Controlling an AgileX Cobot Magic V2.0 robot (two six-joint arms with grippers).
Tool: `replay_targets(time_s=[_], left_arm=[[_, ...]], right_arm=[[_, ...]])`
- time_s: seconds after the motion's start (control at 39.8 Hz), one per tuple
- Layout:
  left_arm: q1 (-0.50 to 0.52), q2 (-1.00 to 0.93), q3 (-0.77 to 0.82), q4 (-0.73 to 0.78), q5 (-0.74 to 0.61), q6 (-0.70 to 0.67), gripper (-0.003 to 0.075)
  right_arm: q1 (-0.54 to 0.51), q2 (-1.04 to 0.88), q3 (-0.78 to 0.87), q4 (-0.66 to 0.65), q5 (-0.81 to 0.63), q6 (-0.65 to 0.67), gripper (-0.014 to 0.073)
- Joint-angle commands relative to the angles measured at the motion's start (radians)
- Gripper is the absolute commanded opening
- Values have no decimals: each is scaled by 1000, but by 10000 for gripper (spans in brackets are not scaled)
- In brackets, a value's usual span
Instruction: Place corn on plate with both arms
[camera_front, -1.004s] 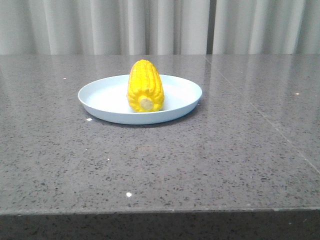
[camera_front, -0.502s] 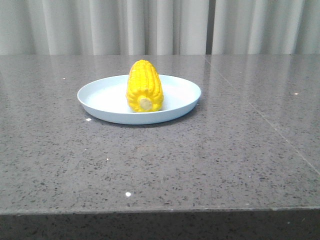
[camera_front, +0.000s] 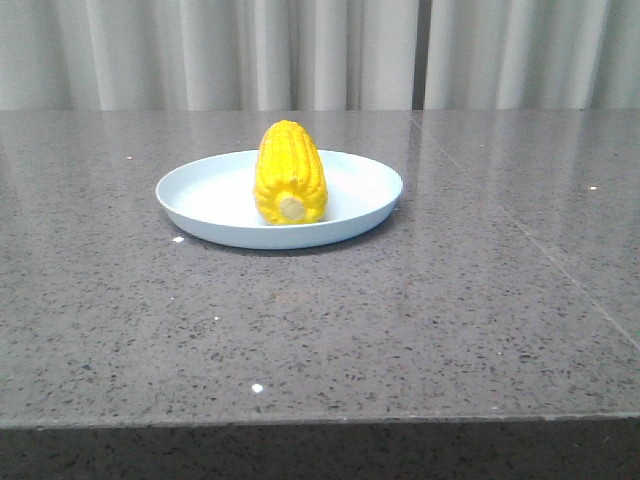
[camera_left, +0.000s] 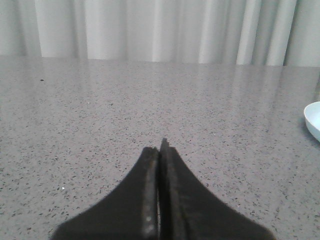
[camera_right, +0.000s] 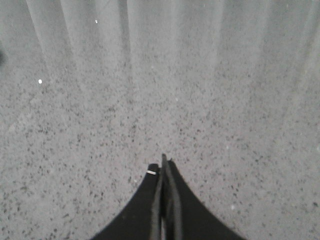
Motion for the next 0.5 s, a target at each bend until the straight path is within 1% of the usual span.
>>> replay_targets(time_s=[0.0,0.48], left_arm=[[2,-19,5,-10,-81,-13,-20],[2,-19,5,-10,-81,-13,-20]], right_arm=[[-6,-18,-4,0,-93,-7,-63],[-6,-17,-5,0,-88,-7,-63]])
